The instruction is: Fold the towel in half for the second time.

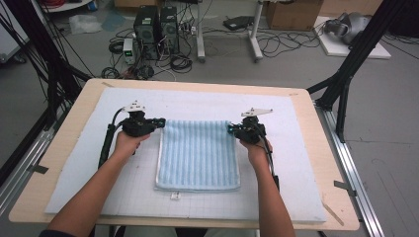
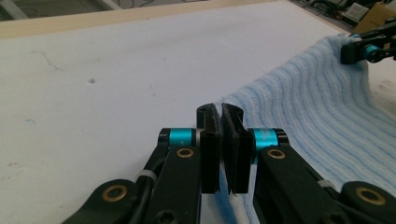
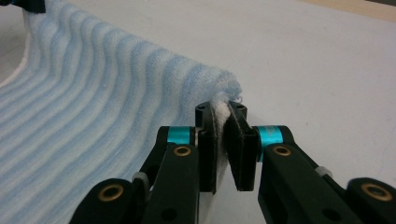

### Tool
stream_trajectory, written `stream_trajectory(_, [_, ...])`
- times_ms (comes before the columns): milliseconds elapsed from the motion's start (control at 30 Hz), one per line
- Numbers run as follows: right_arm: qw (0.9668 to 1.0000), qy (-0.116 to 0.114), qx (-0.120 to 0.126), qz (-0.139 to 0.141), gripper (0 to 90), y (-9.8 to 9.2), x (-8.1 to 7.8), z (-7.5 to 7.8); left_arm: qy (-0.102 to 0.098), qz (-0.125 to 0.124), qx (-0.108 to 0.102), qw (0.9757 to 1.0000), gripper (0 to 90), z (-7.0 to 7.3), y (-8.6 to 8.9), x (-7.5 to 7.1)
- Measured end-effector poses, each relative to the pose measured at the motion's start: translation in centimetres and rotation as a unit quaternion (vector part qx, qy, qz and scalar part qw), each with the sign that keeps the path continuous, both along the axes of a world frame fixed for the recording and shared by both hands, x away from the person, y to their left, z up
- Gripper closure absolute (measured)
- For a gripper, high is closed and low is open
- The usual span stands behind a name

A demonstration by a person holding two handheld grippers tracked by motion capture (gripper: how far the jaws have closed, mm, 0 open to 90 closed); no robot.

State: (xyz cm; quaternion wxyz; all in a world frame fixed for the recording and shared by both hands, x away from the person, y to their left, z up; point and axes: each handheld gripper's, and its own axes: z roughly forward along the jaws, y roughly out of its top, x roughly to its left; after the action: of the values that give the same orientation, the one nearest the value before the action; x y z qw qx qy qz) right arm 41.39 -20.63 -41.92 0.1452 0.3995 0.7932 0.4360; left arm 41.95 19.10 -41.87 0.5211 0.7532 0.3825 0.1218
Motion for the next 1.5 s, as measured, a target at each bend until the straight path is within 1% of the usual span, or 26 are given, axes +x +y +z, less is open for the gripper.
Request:
stream_trajectory(67, [1.0,0.0,-0.002,0.002,83.3,-0.1,-0.3,0.2,-0.008,-0.002,-0.002,1.0,85.5,0.3,0.0,-0.4])
stream_trajectory(167, [1.0,-0.003,-0.001,0.005,83.3,-0.3,-0.7,0.5,-0.007,-0.004,0.001,1.0,85.5,0.2,0.0,-0.9])
stream_trajectory(233, [1.0,-0.006,0.0,0.008,83.3,-0.2,-1.1,0.8,-0.004,-0.005,-0.004,1.0,85.5,-0.1,0.1,-1.5])
stream_trajectory(267, [0.9999,-0.01,0.0,0.01,83.3,-0.2,-1.3,0.8,-0.004,-0.006,-0.003,1.0,85.5,-0.2,0.2,-1.7])
stream_trajectory(300, [0.9999,-0.009,0.0,0.012,83.3,-0.2,-1.4,0.8,-0.007,-0.006,-0.007,0.9999,85.5,-0.3,0.2,-2.0])
stream_trajectory(367, [0.9999,-0.008,-0.002,0.014,83.3,-0.2,-1.9,0.8,-0.007,-0.008,-0.013,0.9999,85.5,-0.4,0.2,-2.6])
stream_trajectory(433, [0.9998,-0.012,0.004,0.015,83.3,-0.4,-2.4,0.7,-0.005,-0.014,-0.013,0.9998,85.5,-0.3,0.2,-3.2])
stream_trajectory(500, [0.9997,-0.009,0.003,0.02,83.2,-0.4,-2.9,0.8,-0.012,-0.017,-0.019,0.9996,85.5,-0.3,0.2,-3.9])
stream_trajectory(533, [0.9997,-0.012,0.001,0.023,83.2,-0.3,-3.2,0.9,-0.013,-0.019,-0.021,0.9995,85.5,-0.3,0.1,-4.3])
stream_trajectory(567, [0.9995,-0.019,0.003,0.025,83.2,-0.4,-3.6,1.0,-0.015,-0.023,-0.021,0.9994,85.5,-0.3,0.1,-4.6])
stream_trajectory(600, [0.9994,-0.021,0.005,0.027,83.2,-0.4,-3.9,1.0,-0.015,-0.026,-0.025,0.9993,85.5,-0.3,0.1,-5.0])
stream_trajectory(700, [0.9992,-0.024,0.005,0.033,83.1,-0.5,-5.0,0.9,-0.02,-0.035,-0.023,0.9989,85.5,-0.4,0.1,-6.1])
stream_trajectory(733, [0.9991,-0.023,0.007,0.034,83.0,-0.6,-5.4,0.8,-0.021,-0.037,-0.024,0.9988,85.5,-0.5,0.1,-6.5])
stream_trajectory(833, [0.9988,-0.03,0.014,0.037,83.0,-0.8,-6.7,0.7,-0.025,-0.041,-0.025,0.9986,85.5,-0.6,0.2,-7.5])
stream_trajectory(900, [0.9987,-0.032,0.014,0.037,82.9,-0.8,-7.5,0.6,-0.026,-0.042,-0.029,0.9983,85.5,-0.7,0.2,-8.2])
stream_trajectory(1000, [0.9986,-0.032,0.015,0.038,82.8,-1.0,-8.4,0.3,-0.026,-0.045,-0.028,0.9983,85.5,-1.0,0.3,-9.2])
stream_trajectory(1033, [0.9987,-0.029,0.018,0.037,82.7,-1.1,-8.7,0.2,-0.027,-0.048,-0.025,0.9982,85.4,-1.1,0.3,-9.6])
stream_trajectory(1100, [0.9985,-0.034,0.017,0.038,82.7,-1.1,-9.3,0.0,-0.031,-0.052,-0.019,0.998,85.5,-1.3,0.2,-10.3])
stream_trajectory(1267, [0.9985,-0.033,0.021,0.038,82.7,-1.3,-10.9,-0.7,-0.039,-0.065,-0.016,0.997,85.4,-1.4,0.1,-11.9])
stream_trajectory(1300, [0.9985,-0.032,0.023,0.037,82.7,-1.4,-11.2,-0.8,-0.04,-0.067,-0.018,0.9968,85.4,-1.5,0.0,-12.3])
stream_trajectory(1433, [0.9983,-0.037,0.022,0.039,82.5,-1.6,-12.3,-1.1,-0.044,-0.071,-0.01,0.9965,85.3,-1.6,0.1,-13.1])
stream_trajectory(1500, [0.9982,-0.038,0.024,0.04,82.5,-1.6,-12.8,-1.1,-0.043,-0.074,-0.01,0.9963,85.3,-1.6,0.2,-13.6])
